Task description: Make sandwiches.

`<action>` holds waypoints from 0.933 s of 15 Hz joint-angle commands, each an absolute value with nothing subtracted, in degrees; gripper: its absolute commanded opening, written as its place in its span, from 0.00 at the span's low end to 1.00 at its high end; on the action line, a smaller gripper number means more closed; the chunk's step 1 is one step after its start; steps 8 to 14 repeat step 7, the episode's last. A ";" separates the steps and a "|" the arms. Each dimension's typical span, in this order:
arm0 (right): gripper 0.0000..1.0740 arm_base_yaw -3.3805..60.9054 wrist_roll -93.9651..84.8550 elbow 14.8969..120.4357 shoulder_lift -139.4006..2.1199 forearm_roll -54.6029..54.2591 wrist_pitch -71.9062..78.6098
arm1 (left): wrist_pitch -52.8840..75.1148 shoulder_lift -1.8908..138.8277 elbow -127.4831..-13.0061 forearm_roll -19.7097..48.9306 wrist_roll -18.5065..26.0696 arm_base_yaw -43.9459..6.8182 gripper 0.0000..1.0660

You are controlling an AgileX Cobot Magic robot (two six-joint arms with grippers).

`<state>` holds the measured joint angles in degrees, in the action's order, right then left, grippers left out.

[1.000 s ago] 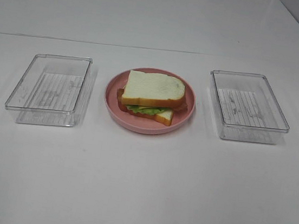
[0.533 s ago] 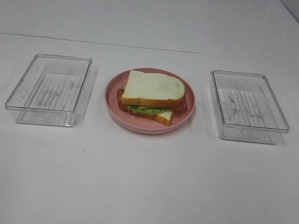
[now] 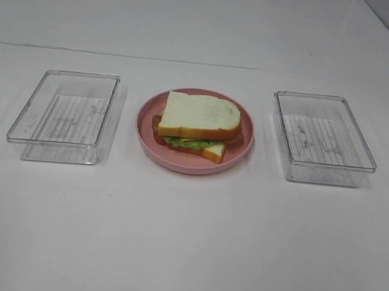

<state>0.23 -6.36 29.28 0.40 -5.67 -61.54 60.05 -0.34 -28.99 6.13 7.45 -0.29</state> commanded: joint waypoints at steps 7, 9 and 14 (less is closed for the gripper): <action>0.75 0.00 -6.65 28.99 1.20 -5.44 -60.91 | 59.70 -1.78 -28.76 6.30 7.51 -0.40 0.78; 0.75 0.00 -6.65 28.99 1.20 -5.44 -60.91 | 59.70 -1.78 -28.76 6.30 7.51 -0.40 0.78; 0.75 0.00 -6.65 28.99 1.20 -5.44 -60.91 | 59.70 -1.78 -28.76 6.30 7.51 -0.40 0.78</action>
